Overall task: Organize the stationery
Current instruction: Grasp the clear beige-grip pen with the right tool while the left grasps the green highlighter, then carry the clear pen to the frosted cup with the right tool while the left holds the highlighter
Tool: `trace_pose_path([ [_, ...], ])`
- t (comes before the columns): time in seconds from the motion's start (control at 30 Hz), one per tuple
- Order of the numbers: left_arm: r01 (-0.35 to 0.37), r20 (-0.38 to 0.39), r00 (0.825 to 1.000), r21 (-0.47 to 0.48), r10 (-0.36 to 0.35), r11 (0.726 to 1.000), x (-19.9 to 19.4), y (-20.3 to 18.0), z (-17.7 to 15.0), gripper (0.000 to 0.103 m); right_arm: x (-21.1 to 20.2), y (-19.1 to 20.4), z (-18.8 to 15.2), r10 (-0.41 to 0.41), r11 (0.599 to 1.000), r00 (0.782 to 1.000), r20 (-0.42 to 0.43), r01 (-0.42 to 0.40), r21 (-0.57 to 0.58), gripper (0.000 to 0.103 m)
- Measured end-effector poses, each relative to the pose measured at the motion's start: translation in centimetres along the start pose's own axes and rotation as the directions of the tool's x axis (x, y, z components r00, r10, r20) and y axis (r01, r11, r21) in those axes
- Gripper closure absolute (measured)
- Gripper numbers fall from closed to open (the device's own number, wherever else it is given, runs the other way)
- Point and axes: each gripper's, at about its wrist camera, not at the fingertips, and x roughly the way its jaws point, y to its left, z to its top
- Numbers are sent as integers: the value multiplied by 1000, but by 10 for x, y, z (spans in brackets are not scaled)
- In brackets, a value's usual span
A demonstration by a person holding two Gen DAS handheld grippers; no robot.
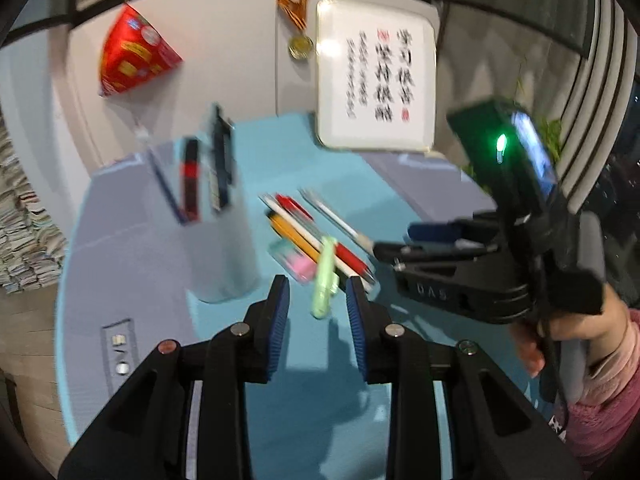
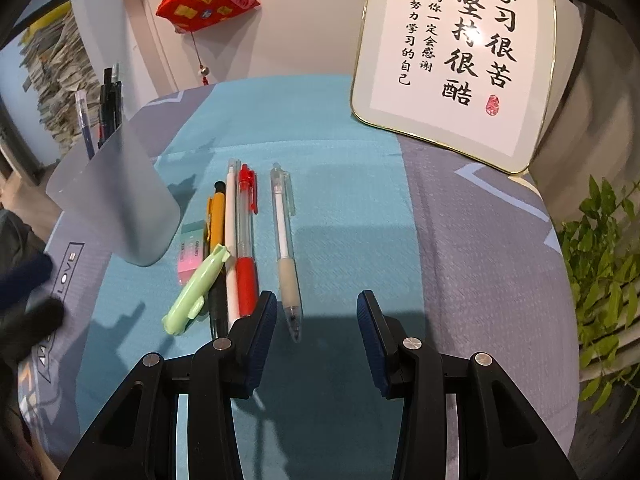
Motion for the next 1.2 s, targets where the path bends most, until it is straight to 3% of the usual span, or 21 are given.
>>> trace_pose_path([
  [0.23,-4,-104,995,21,6,1000,44,-5,-7,76,5,2,2,15,999,1000,0,-15,-32,61],
  [0.4,-32,-115,993,13,34,999,62,-4,-7,77,14,7,3,3,998,1000,-10,-3,-56,61],
  [0.43,-34,-116,993,10,35,999,64,-4,-6,77,14,9,3,-11,998,1000,-2,11,-66,63],
  [0.5,-37,-107,994,1,37,999,66,-3,-4,77,14,11,3,-2,997,1000,7,3,-74,86],
  [0.53,-39,-109,993,-3,39,999,67,-2,-3,81,15,11,3,8,997,1000,2,-8,-72,90],
  [0.6,-39,-109,993,-15,37,999,65,0,-3,90,14,12,1,7,997,1000,-7,-8,-73,92],
  [0.87,-27,-107,994,-26,24,999,41,6,-16,91,-21,-7,-34,73,996,996,-49,-76,-56,92],
  [1.03,-18,-178,984,-36,12,999,18,14,-48,91,-43,-11,-80,114,991,987,-113,-120,-51,92],
  [1.2,-6,-208,978,-12,3,1000,-7,12,-71,91,-55,-4,-101,158,981,976,-152,-172,-86,92],
])
